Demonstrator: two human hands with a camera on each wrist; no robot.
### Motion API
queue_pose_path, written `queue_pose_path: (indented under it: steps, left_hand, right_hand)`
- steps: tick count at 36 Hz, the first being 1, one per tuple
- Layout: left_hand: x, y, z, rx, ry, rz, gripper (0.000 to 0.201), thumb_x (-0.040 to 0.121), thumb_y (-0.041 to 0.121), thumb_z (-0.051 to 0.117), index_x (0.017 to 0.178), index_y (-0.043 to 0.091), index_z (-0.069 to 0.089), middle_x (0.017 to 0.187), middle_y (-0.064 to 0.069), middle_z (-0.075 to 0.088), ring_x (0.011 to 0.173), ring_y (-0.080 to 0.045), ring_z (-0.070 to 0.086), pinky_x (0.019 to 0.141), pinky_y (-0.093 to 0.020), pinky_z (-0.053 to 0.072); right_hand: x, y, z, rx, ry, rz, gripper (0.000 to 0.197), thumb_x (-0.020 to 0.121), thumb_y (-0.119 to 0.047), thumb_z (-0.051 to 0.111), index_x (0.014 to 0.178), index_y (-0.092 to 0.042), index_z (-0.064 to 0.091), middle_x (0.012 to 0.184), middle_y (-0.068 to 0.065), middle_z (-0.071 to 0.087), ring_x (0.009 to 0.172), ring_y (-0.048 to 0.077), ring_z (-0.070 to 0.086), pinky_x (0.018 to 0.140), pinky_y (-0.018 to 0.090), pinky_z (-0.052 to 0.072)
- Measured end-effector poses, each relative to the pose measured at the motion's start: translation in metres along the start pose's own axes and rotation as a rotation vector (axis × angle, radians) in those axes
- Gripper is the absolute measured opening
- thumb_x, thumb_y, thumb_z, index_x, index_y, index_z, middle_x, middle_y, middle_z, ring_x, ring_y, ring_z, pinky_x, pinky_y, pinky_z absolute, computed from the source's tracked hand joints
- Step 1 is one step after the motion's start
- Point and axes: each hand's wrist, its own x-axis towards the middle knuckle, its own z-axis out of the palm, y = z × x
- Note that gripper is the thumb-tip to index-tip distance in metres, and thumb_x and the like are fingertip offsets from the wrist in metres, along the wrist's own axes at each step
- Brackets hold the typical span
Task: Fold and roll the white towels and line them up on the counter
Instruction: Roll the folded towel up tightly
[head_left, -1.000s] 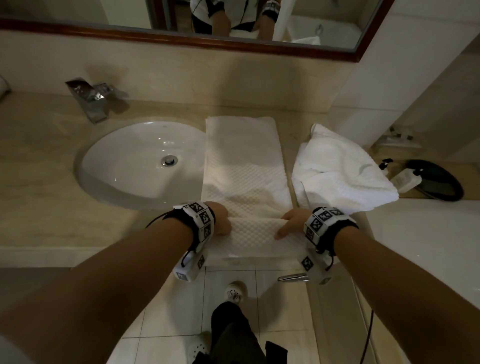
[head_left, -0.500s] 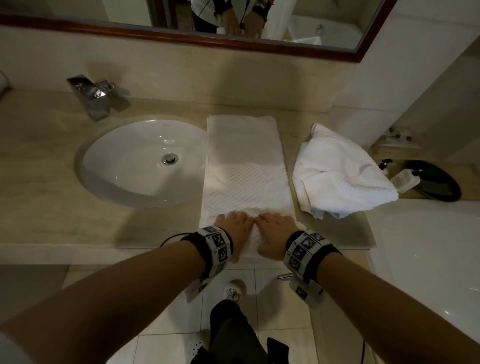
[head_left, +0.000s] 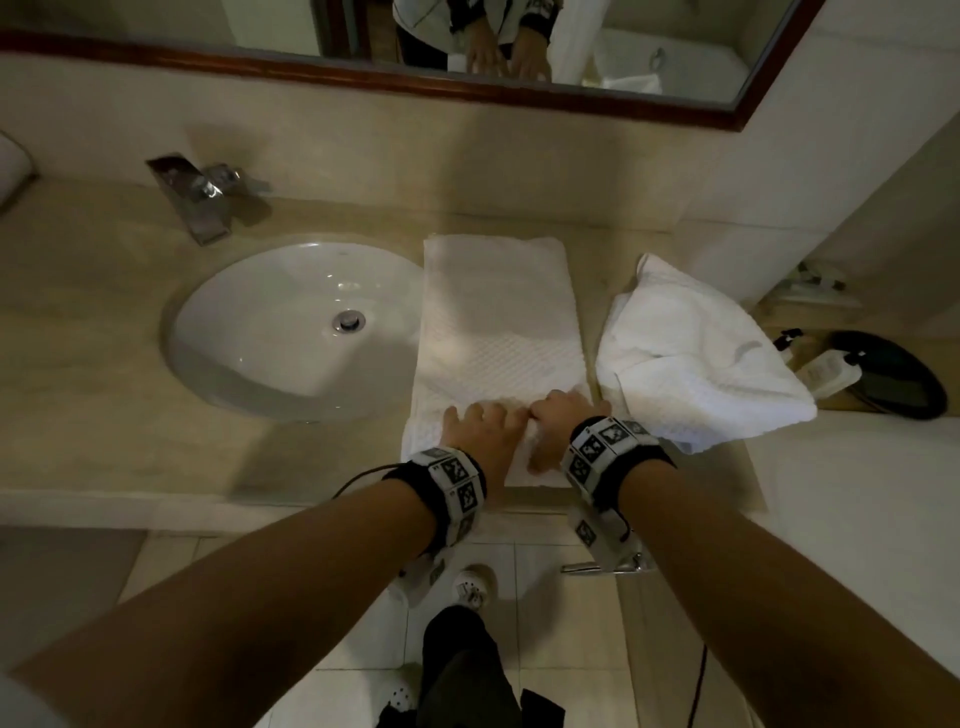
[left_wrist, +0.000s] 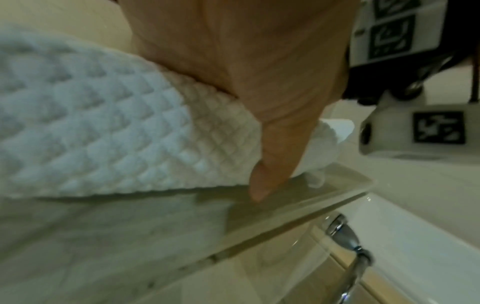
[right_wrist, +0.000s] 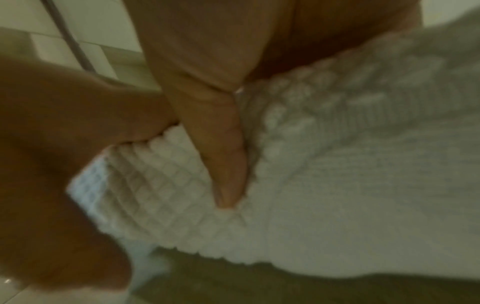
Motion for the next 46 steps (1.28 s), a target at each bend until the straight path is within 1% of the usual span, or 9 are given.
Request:
queue_pose_path:
  steps: [4,10,17,21,28,31,37,40,46]
  left_hand:
    - [0.017,-0.010,-0.011,-0.060,-0.028,-0.018,0.080,0.075,0.040,0.071,0.140,0.019,0.030,0.137,-0.007,0.044,0.123,-0.028,0.047,0.099,-0.045,0.040]
    - [0.034,-0.019,-0.022,-0.151,0.019,-0.050,0.071,0.073,0.035,0.065,0.131,0.025,0.027,0.124,-0.002,0.050,0.116,-0.026,0.050,0.100,-0.047,0.037]
    - [0.031,-0.013,-0.012,-0.036,0.092,0.015,0.089,0.079,0.050,0.060,0.148,0.021,0.011,0.155,-0.004,0.014,0.145,-0.028,0.010,0.111,-0.064,-0.003]
    - [0.043,-0.020,-0.020,-0.066,-0.029,-0.017,0.109,0.070,0.048,0.073,0.150,0.019,0.004,0.145,-0.009,0.034,0.132,-0.032,0.035,0.110,-0.056,0.024]
    - [0.070,-0.039,-0.056,-0.193,-0.291,0.027,0.069,0.069,0.042,0.078,0.125,0.021,0.043,0.113,-0.003,0.058,0.098,-0.027,0.058,0.088,-0.042,0.050]
    - [0.084,-0.042,-0.062,-0.223,-0.389,0.020,0.061,0.071,0.038,0.074,0.126,0.025,0.051,0.116,-0.001,0.061,0.095,-0.024,0.057,0.086,-0.038,0.050]
    - [0.104,-0.045,-0.072,-0.226,-0.164,-0.111,0.043,0.074,0.044,0.062,0.112,0.026,0.053,0.105,0.001,0.064,0.096,-0.025,0.061,0.088,-0.041,0.045]
    - [0.109,-0.048,-0.075,-0.169,-0.043,-0.134,0.043,0.076,0.048,0.055,0.113,0.029,0.051,0.108,0.003,0.060,0.102,-0.024,0.056,0.092,-0.046,0.039]
    - [0.108,-0.040,-0.065,-0.176,-0.012,-0.073,0.090,0.074,0.053,0.059,0.147,0.016,0.022,0.138,-0.003,0.046,0.128,-0.026,0.041,0.113,-0.057,0.015]
  right_hand:
    - [0.001,-0.008,0.018,0.010,0.145,-0.006,0.060,0.073,-0.038,0.067,0.125,-0.024,0.043,0.126,0.000,0.046,0.117,0.023,0.047,0.103,0.052,0.036]
    - [-0.004,-0.007,0.034,-0.051,0.115,0.010,0.108,0.072,-0.032,0.073,0.150,-0.023,-0.001,0.153,0.003,0.015,0.143,0.032,0.014,0.116,0.057,0.010]
    - [0.028,-0.002,0.008,-0.075,0.072,-0.010,0.077,0.074,-0.035,0.071,0.138,-0.018,0.032,0.134,0.003,0.044,0.121,0.027,0.046,0.102,0.045,0.039]
    - [0.045,0.004,-0.019,0.026,-0.023,-0.048,0.057,0.075,-0.033,0.068,0.127,-0.023,0.046,0.120,0.001,0.056,0.109,0.025,0.057,0.089,0.037,0.049]
    - [0.102,0.026,-0.012,-0.060,-0.325,-0.040,0.016,0.064,-0.037,0.063,0.068,-0.037,0.048,0.074,-0.009,0.055,0.080,0.026,0.063,0.079,0.044,0.055]
    - [0.072,0.012,-0.045,-0.007,-0.204,-0.093,0.018,0.077,-0.028,0.064,0.094,-0.026,0.060,0.092,0.002,0.058,0.088,0.027,0.061,0.079,0.038,0.052]
    - [0.054,-0.002,-0.040,0.019,-0.022,-0.048,0.080,0.079,-0.036,0.065,0.144,-0.018,0.022,0.139,0.008,0.037,0.128,0.033,0.039,0.110,0.054,0.025]
    - [0.068,0.000,-0.034,0.024,-0.023,-0.015,0.099,0.072,-0.038,0.071,0.147,-0.020,0.009,0.145,0.008,0.028,0.134,0.033,0.029,0.113,0.059,0.016]
    - [0.092,0.011,-0.061,0.015,-0.100,-0.112,0.101,0.062,-0.047,0.078,0.140,-0.018,0.020,0.127,0.009,0.033,0.114,0.032,0.044,0.099,0.046,0.042]
